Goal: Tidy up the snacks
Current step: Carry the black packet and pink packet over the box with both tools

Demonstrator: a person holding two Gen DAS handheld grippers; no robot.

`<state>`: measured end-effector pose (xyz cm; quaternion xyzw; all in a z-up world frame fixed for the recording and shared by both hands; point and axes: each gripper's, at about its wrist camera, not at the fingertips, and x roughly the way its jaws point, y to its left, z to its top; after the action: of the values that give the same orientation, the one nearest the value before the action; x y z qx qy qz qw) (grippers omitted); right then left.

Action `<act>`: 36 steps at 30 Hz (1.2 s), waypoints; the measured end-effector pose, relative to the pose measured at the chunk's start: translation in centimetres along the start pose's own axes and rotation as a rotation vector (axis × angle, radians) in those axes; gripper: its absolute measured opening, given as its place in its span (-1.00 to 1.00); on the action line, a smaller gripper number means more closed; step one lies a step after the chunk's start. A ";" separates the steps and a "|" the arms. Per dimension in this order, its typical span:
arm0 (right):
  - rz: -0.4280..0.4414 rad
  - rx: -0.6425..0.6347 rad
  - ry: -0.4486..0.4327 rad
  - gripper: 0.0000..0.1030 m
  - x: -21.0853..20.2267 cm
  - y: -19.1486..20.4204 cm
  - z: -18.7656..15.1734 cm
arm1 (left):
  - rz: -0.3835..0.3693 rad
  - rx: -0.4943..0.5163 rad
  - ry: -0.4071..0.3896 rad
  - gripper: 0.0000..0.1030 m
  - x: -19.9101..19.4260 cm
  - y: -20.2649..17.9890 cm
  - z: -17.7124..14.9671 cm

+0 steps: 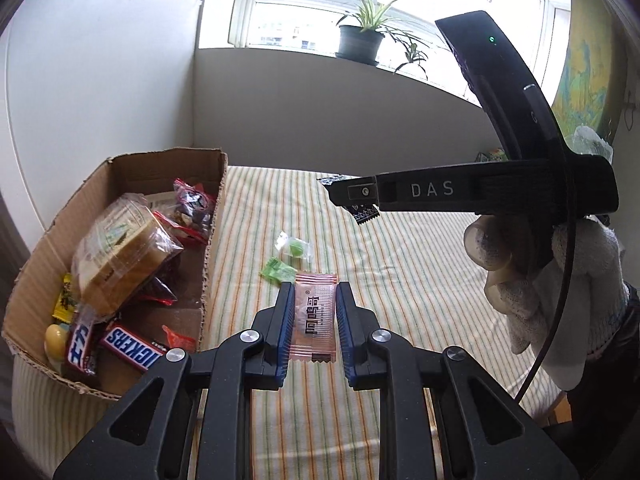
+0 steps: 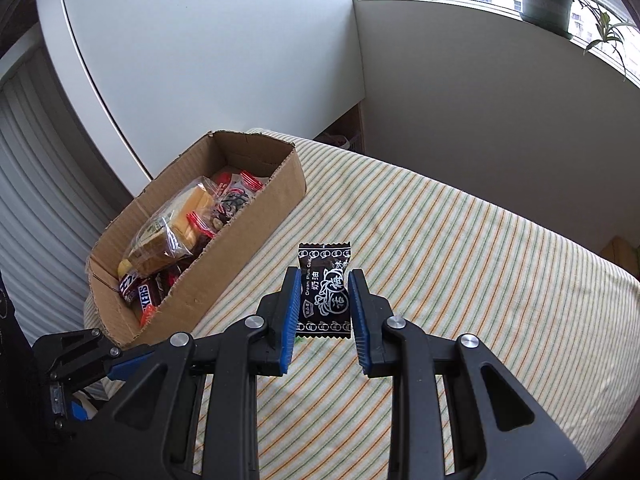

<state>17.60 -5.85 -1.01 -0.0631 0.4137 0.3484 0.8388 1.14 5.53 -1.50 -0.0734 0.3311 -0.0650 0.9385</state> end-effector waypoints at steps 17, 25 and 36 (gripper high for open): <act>0.133 -0.061 -0.006 -0.52 2.5 7.1 2.3 | 0.145 -0.164 -0.139 -0.63 -3.7 9.4 1.1; 0.183 -0.121 0.035 -0.52 3.9 10.1 1.9 | 0.208 -0.222 -0.134 -0.63 -3.3 12.8 1.0; 0.202 -0.159 0.059 -0.51 4.6 11.4 1.2 | 0.210 -0.245 -0.123 -0.62 -2.7 13.4 1.1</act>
<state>13.04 5.64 -1.51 -0.0974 0.4136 0.4608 0.7792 0.76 19.24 -1.44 -0.1559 0.2842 0.0786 0.9427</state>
